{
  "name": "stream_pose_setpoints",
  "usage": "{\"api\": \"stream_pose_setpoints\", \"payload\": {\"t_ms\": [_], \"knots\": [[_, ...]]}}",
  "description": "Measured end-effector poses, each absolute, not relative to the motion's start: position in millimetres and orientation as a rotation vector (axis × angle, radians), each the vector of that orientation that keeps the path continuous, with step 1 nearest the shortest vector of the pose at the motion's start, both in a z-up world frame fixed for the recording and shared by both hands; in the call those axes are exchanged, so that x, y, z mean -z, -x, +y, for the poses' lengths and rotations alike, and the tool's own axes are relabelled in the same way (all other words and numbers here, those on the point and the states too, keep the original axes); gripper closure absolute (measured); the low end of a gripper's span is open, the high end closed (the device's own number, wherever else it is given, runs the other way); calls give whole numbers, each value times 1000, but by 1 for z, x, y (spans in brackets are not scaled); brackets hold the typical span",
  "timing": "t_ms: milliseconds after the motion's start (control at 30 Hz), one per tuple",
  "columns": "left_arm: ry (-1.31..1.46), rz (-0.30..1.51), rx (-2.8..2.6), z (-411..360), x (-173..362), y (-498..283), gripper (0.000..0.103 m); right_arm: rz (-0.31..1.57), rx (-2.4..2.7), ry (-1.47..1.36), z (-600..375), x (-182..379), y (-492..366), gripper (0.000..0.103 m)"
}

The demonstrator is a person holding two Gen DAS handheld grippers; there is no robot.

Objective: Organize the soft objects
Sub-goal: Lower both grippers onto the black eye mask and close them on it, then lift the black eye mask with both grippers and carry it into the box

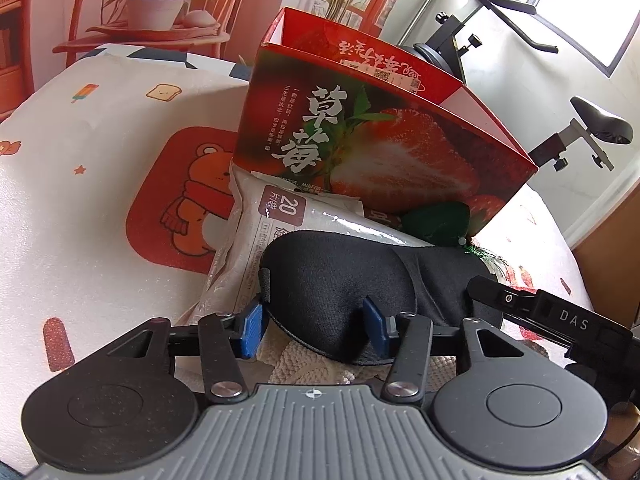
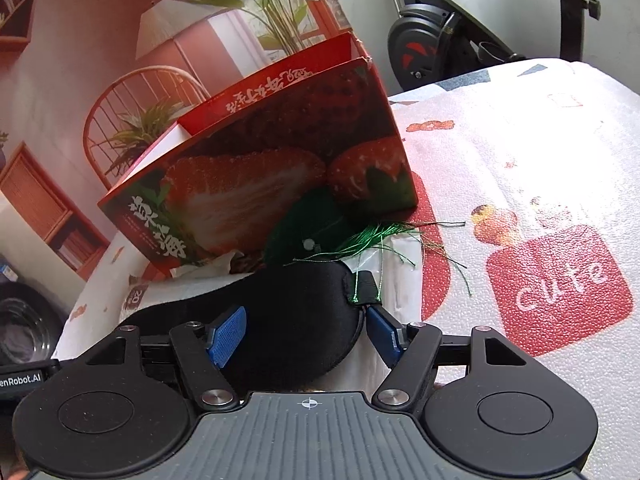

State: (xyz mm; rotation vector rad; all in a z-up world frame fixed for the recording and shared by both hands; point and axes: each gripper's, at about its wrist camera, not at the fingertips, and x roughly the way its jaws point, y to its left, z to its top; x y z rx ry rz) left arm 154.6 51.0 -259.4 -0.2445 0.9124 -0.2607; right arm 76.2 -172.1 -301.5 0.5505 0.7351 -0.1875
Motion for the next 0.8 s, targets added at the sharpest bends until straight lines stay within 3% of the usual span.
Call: {"api": "stream_pose_setpoints", "payload": {"t_ms": [233,467,633,800], "knots": [[248,917,255,52,262,-154,49,733,182,-573,-174,305,-79,41],[252,903,251,53,258,-151,52,695,167,-447,-158,285,-76,68],[226,858,255,52,248,-146,66,627,149,-297,-139,260,-64,84],[202,796,243,53,236,-139,81,574,122,-229,-127,242,-57,88]]}}
